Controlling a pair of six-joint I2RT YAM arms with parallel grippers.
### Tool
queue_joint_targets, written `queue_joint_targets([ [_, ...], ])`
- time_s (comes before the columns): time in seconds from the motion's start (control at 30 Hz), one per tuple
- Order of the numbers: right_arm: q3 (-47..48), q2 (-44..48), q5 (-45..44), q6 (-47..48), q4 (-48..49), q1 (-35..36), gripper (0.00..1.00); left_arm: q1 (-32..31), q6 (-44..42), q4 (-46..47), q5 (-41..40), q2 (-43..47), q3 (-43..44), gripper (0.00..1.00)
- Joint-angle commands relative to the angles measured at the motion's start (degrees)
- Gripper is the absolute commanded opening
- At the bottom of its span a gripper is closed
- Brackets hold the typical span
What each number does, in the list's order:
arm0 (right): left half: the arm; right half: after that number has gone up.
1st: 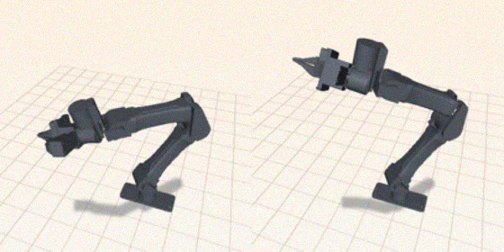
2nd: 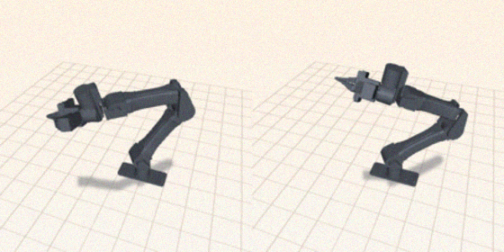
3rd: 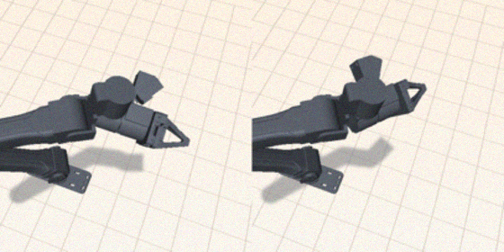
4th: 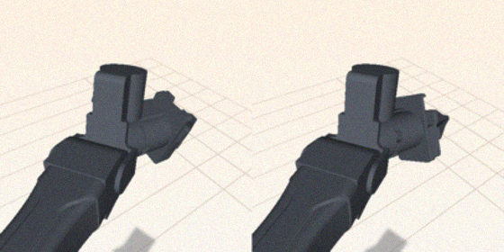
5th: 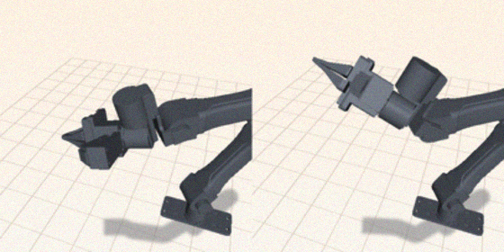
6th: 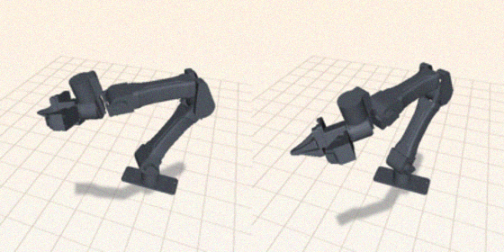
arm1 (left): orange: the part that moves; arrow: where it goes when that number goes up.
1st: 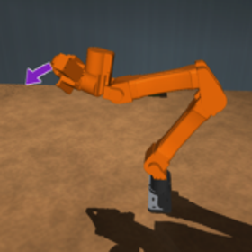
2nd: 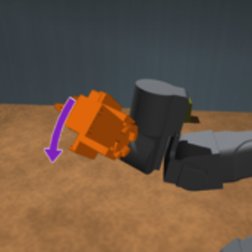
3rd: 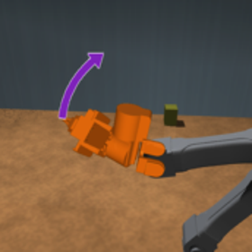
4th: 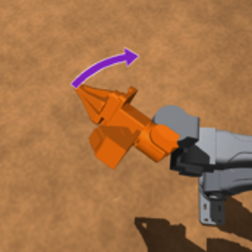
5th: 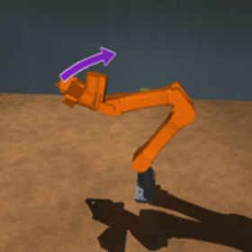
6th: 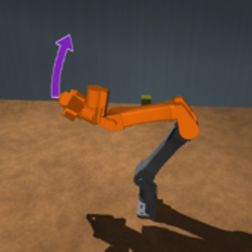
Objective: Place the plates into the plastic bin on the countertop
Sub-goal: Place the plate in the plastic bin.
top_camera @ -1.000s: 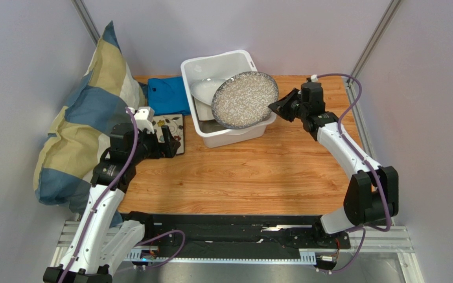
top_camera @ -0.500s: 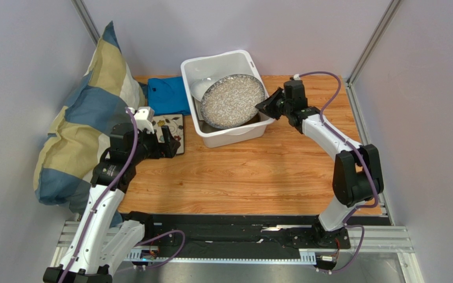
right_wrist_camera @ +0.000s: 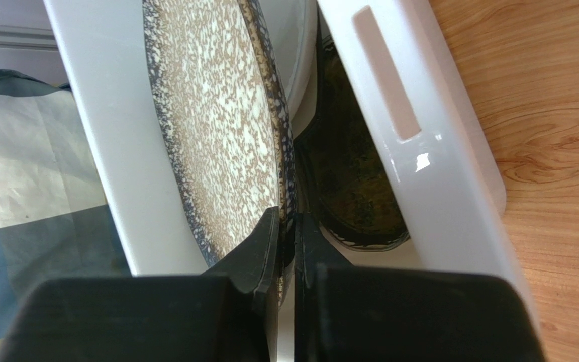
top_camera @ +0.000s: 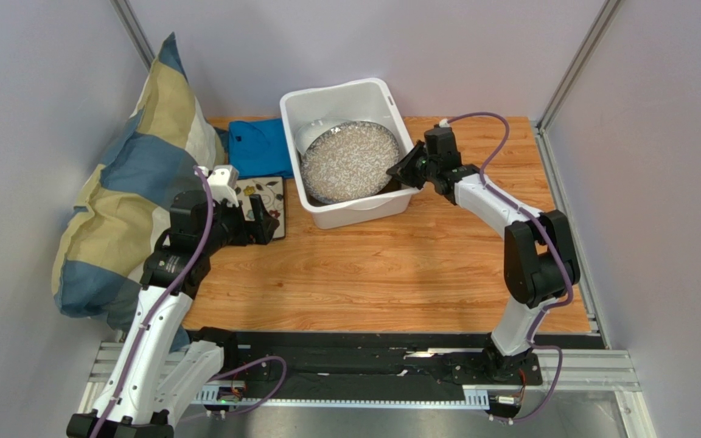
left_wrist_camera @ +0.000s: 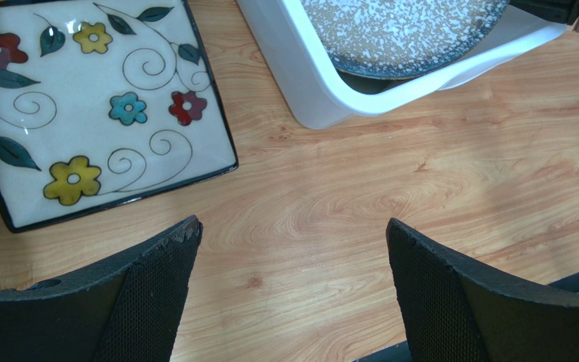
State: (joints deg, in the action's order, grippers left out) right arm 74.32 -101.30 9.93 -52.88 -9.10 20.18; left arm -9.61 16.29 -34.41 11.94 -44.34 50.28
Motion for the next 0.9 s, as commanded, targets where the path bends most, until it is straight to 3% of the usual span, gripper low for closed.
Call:
queue_joint_targets([
  [0.0,5.4,0.0,3.0,1.2,7.3,2.0,0.0,0.4,-0.3,2.0,0.7,0.6,-0.3,0.96],
  [0.3,1.7,1.0,-2.8,3.5,4.4,2.9,0.0,0.4,-0.3,2.0,0.7,0.5,-0.3,0.96],
  [0.5,1.9,2.3,-5.6,5.0,1.4,3.0,0.09,0.4,-0.3,1.8,0.6,0.4,-0.3,0.96],
  [0.63,1.5,3.6,-7.9,5.8,0.0,3.0,0.34,0.4,-0.3,1.9,0.5,0.5,-0.2,0.96],
  [0.7,1.5,4.4,-8.8,6.0,-0.3,2.9,0.41,0.4,-0.4,1.7,0.4,0.6,-0.2,0.96],
  [0.87,2.2,6.2,-10.9,7.4,-2.1,3.2,0.47,0.4,-0.4,1.7,0.3,0.5,-0.2,0.96],
])
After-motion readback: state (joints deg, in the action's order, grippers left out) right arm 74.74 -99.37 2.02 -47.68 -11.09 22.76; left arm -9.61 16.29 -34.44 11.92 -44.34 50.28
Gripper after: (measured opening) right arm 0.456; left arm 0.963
